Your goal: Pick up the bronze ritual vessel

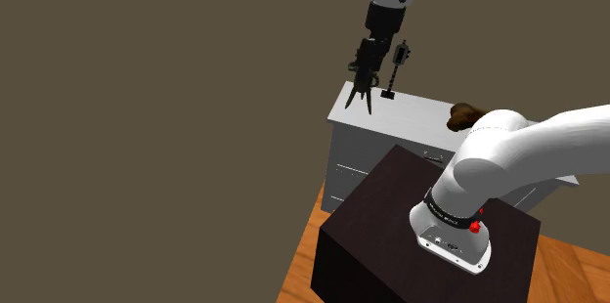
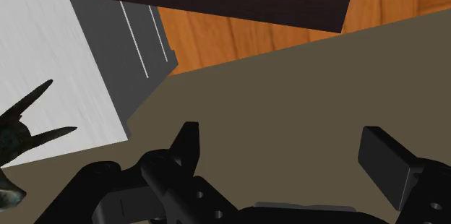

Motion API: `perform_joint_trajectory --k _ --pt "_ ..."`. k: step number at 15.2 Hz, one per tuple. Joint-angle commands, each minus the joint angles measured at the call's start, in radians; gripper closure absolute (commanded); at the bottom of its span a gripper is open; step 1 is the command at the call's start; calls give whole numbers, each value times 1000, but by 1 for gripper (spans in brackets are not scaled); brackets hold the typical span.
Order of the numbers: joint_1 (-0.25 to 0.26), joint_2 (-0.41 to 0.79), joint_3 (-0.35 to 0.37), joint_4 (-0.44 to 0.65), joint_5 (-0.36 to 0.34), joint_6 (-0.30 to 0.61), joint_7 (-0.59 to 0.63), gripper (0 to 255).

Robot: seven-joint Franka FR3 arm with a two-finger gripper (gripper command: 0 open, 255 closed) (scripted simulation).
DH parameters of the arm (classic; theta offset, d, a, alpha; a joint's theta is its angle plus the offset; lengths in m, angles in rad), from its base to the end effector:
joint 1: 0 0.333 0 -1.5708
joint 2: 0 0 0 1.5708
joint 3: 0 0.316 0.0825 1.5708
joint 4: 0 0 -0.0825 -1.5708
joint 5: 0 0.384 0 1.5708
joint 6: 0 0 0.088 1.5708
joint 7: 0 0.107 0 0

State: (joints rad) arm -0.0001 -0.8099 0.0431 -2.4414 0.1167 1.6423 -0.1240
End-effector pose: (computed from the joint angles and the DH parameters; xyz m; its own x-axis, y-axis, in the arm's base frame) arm 0.3049 0.0280 0.5637 0.9893 0.1447 0.0206 0.1459 -0.9858 -0.0833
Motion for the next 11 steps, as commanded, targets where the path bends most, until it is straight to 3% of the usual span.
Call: perform_joint_trajectory --k 1,11 --pt "0 0 0 0 0 0 0 0" --pt "-92 138 -178 -67 -98 234 -175 0"
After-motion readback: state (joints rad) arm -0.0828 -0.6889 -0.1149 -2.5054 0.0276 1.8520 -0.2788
